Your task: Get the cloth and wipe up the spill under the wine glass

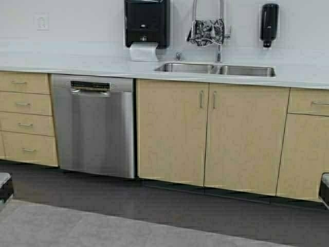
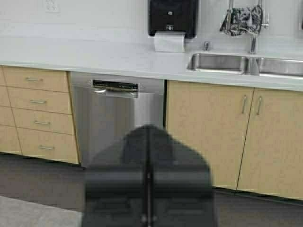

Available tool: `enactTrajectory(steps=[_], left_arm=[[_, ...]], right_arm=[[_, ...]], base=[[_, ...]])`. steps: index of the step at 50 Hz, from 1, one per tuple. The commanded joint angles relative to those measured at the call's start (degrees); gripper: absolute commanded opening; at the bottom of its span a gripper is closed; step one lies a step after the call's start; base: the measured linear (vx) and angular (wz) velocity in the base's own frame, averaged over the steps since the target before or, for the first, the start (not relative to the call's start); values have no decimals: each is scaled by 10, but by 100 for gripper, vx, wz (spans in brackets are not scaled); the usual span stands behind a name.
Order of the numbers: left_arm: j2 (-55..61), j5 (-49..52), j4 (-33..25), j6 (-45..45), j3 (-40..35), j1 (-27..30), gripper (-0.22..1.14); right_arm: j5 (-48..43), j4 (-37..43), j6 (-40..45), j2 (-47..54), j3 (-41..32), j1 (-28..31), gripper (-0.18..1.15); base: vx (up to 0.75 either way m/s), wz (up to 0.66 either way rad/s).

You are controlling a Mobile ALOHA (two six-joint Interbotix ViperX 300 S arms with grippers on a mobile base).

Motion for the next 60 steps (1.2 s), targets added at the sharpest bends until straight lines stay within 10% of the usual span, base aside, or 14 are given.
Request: enactTrajectory(steps=[1,60], left_arm=[[6,-3,1,-1,-11,0,2],[1,-30,1,-4,4,-1,2]], right_arm=[[-2,-12,-2,7,-16,1,5],[-7,-24,28,-29,-14,2,5]], base=[[8,-5],[25,-1]])
